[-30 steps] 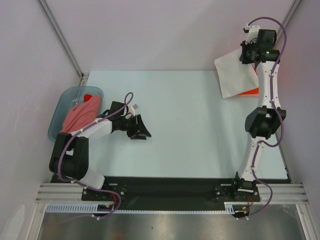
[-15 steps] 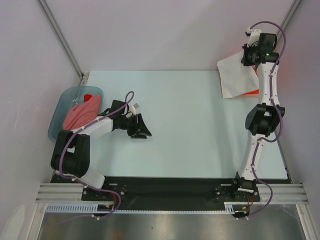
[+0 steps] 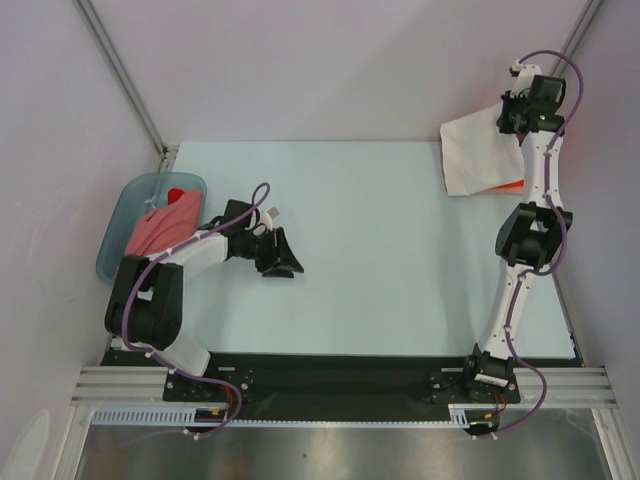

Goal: Fold and stack the t-shirts
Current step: Neatly place the folded tshirt to the corner

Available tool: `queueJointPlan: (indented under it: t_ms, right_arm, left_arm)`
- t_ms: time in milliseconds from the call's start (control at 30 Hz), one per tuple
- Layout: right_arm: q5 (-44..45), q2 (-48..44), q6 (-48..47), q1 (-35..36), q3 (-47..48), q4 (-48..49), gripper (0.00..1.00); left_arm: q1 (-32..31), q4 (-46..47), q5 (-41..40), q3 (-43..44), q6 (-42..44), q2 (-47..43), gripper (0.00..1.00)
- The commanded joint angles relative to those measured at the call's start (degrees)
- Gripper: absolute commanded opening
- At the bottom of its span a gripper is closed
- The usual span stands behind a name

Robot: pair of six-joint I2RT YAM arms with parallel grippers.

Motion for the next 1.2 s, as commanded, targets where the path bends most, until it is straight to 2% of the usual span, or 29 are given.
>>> queueJointPlan:
  t_ms: [0,167,400,500,667,700,733,800,867,900,1000,1067,1100,1167]
  right_arm:
    - [0.24,1.31,2.61,-1.66,2.94,9.19,0.0]
    - [-2.31,4.38,2.53,-2.37,3.11,11.48,0.0]
    - [-1.17,9.22,2.44,-2.46,2.85,17.97,0.0]
    - [1.11,11.67,1.82,-2.54,2.76,21.75,0.01]
    - [5.85,15.8,1.38,-2.89,1.88,27.91,0.09]
    - [6.73,16.68,1.47,-2.98,1.79,30.1,0.16]
    - [9.09,18.0,1.64,-3.07,1.45,31.07,0.18]
    - [10.16,18.88,2.35,-3.6,1.88,31.18,0.12]
    - [11.31,18.98,1.74,-3.6,2.23,30.73,0.21]
    - [11.31,18.63,1.3,-3.42,2.15,30.3,0.42]
    - [13.77,16.17,0.42,-3.51,1.71,29.94,0.49]
    - [13.86,13.72,0.5,-3.42,2.4,29.86,0.59]
    - [12.38,12.83,0.68,-3.42,2.84,29.59,0.73]
    - [11.93,8.63,1.29,-3.16,2.33,28.46,0.76]
  left_arm:
    - [-0.33,0.51,1.26,2.15,0.06,0.31,0.47]
    - [-0.33,1.12,1.61,1.8,-0.38,0.93,0.47]
    - [-0.33,0.34,1.35,2.23,0.14,1.28,0.47]
    - [-0.33,-0.19,1.35,2.06,0.5,1.2,0.47]
    - [-0.33,-0.9,1.0,1.01,0.67,0.05,0.47]
    - [-0.33,-1.16,1.0,0.83,0.59,-0.12,0.47]
    - [-0.33,-1.34,1.0,0.48,0.59,-0.47,0.47]
    - [-0.33,-1.77,0.82,0.04,0.76,-1.26,0.47]
    - [-0.33,-2.74,0.73,-0.75,0.94,-2.49,0.47]
    - [-0.33,-2.83,0.73,-1.1,1.11,-2.93,0.47]
    - [-0.33,-2.22,0.56,-3.12,0.24,-5.04,0.47]
    - [-0.42,-0.82,0.99,-4.79,-0.73,-6.09,0.47]
    - [-0.42,-0.2,1.17,-5.49,-1.08,-7.14,0.47]
    - [-0.42,1.81,1.87,-8.13,-3.0,-8.38,0.47]
